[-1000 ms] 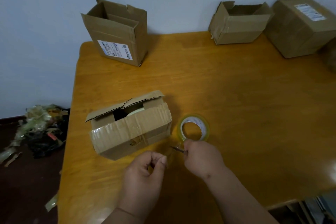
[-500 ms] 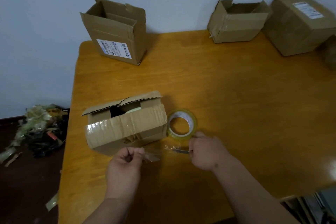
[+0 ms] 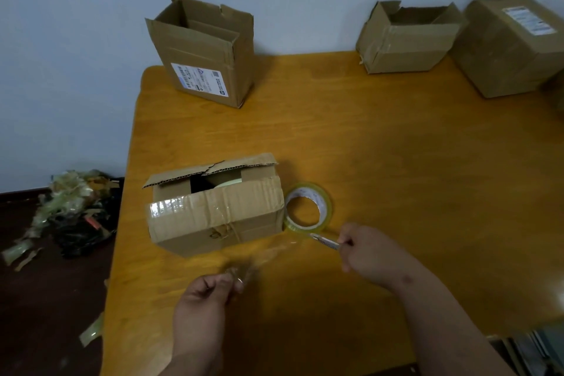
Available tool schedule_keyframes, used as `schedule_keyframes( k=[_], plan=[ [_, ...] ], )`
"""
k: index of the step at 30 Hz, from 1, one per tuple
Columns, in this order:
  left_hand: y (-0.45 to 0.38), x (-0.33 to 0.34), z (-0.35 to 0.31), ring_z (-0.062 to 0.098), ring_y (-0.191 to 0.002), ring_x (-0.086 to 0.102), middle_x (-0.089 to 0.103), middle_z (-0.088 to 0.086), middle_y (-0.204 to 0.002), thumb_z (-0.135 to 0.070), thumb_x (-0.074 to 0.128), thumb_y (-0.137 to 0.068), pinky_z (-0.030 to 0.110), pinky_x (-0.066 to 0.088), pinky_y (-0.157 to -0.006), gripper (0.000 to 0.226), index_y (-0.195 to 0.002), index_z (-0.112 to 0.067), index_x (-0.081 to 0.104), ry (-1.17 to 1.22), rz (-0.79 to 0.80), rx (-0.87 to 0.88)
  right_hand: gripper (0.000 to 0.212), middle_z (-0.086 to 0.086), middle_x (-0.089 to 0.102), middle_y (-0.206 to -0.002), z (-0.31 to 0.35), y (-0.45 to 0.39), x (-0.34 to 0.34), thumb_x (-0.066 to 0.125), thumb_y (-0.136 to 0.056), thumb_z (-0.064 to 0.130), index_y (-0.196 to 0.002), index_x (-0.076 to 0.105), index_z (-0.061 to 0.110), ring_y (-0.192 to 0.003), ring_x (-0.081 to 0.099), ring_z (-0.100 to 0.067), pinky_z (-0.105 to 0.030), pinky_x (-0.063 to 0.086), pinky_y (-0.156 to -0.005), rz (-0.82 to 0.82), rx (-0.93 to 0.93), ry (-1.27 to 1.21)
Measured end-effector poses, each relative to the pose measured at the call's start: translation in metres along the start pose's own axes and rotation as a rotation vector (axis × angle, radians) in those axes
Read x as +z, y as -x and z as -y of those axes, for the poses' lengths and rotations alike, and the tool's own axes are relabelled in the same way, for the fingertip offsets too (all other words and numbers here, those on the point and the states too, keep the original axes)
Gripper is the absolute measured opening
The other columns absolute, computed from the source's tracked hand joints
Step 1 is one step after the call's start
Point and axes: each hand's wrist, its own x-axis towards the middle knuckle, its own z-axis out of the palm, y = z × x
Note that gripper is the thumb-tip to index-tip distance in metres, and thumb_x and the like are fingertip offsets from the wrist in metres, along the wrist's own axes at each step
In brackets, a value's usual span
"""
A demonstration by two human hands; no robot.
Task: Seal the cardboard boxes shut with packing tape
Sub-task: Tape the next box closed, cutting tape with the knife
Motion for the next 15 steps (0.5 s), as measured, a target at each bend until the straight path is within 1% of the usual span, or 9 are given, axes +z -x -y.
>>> schedule_keyframes(
  k=[2, 4, 7, 9, 11, 15],
  plan=[
    [-0.001, 0.0, 0.005, 0.013, -0.05, 0.045, 0.071, 0.008, -0.07, -0.01, 0.063, -0.092, 0.026, 0.033, -0.053, 0.017, -0.078, -0.002, 0.07, 0.04, -0.023, -0.059, 0.008, -0.001, 0.064, -0.086, 0.003, 0.002, -0.001, 0.046, -0.096, 0.019, -0.09, 0.052, 0.019, -0.077, 0.058, -0.022, -0.033, 0.046, -0.066, -0.004, -0.035, 0.057],
    [-0.003, 0.001, 0.008, 0.013, -0.047, 0.043, 0.072, 0.009, -0.072, -0.008, 0.063, -0.092, 0.026, 0.032, -0.053, 0.016, -0.078, -0.003, 0.069, 0.071, -0.039, -0.085, 0.007, 0.002, 0.059, -0.084, 0.009, 0.003, 0.0, 0.046, -0.096, 0.021, -0.092, 0.052, 0.021, -0.078, 0.057, -0.02, -0.031, 0.045, -0.066, 0.003, -0.058, 0.152],
    [-0.002, 0.001, 0.01, 0.014, -0.05, 0.043, 0.073, 0.009, -0.072, -0.008, 0.062, -0.092, 0.026, 0.033, -0.054, 0.018, -0.076, -0.004, 0.069, 0.089, -0.033, -0.082, 0.006, 0.004, 0.056, -0.081, 0.02, 0.001, 0.009, 0.044, -0.094, 0.021, -0.091, 0.049, 0.023, -0.073, 0.055, -0.019, -0.029, 0.041, -0.059, -0.035, -0.079, 0.289],
    [-0.001, 0.001, 0.011, 0.015, -0.051, 0.045, 0.074, 0.011, -0.076, -0.008, 0.063, -0.091, 0.026, 0.034, -0.054, 0.017, -0.075, -0.004, 0.069, 0.102, -0.025, -0.08, 0.006, 0.005, 0.053, -0.076, 0.026, -0.001, 0.016, 0.044, -0.093, 0.019, -0.089, 0.046, 0.023, -0.07, 0.054, -0.019, -0.028, 0.04, -0.057, -0.07, -0.1, 0.326],
    [0.001, 0.002, 0.011, 0.013, -0.051, 0.046, 0.073, 0.01, -0.074, -0.008, 0.063, -0.091, 0.027, 0.034, -0.054, 0.017, -0.076, -0.003, 0.069, 0.111, -0.021, -0.078, 0.006, 0.006, 0.05, -0.073, 0.032, -0.004, 0.022, 0.044, -0.093, 0.019, -0.089, 0.044, 0.024, -0.07, 0.054, -0.02, -0.029, 0.042, -0.059, -0.092, -0.128, 0.352],
    [0.006, 0.005, 0.006, 0.005, -0.043, 0.046, 0.071, 0.005, -0.069, -0.011, 0.064, -0.091, 0.025, 0.033, -0.054, 0.018, -0.076, -0.002, 0.07, 0.101, 0.015, -0.041, 0.01, 0.008, 0.043, -0.069, 0.043, -0.009, 0.028, 0.045, -0.093, 0.017, -0.088, 0.042, 0.025, -0.07, 0.05, -0.021, -0.029, 0.034, -0.055, -0.088, -0.168, 0.423]
  ],
)
